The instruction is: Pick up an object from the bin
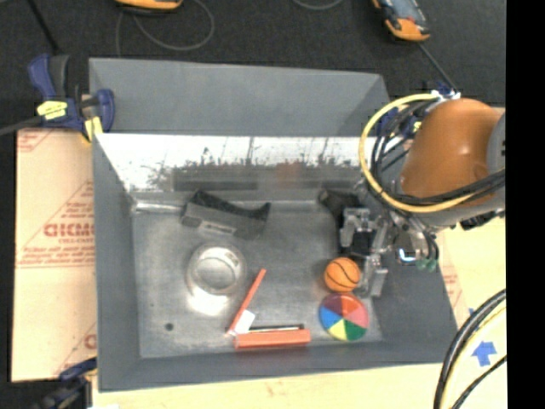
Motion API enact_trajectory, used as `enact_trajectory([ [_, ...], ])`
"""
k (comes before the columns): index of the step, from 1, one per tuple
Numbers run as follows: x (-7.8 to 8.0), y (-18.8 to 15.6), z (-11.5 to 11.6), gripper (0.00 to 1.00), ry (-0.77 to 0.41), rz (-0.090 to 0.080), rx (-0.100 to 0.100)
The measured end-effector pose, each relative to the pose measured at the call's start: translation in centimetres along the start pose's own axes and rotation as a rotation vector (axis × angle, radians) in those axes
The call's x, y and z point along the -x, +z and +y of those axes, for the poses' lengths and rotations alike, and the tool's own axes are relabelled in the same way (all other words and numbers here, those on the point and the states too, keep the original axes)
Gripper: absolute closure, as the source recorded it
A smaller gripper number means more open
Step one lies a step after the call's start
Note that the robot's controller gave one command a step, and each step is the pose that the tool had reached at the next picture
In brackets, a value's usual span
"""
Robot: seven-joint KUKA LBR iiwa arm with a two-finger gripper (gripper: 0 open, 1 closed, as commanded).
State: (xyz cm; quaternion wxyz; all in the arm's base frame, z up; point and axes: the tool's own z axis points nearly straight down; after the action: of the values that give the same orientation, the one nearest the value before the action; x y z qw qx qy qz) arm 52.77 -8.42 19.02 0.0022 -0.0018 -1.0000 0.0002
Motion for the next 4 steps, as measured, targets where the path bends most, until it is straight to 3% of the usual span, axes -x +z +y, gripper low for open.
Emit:
enact_trajectory([
  [1, 0.2, -0.4, 0.0, 0.00, -0.002, -0.008, -0.001],
  [2, -0.4, 3.8, -1.2, 0.00, 0.027, -0.017, -0.001],
  [3, -1.3, 9.2, -2.5, 0.00, 0.140, -0.015, 0.000],
  [4, -1.1, 10.5, -2.6, 1.00, 0.156, -0.020, 0.002],
])
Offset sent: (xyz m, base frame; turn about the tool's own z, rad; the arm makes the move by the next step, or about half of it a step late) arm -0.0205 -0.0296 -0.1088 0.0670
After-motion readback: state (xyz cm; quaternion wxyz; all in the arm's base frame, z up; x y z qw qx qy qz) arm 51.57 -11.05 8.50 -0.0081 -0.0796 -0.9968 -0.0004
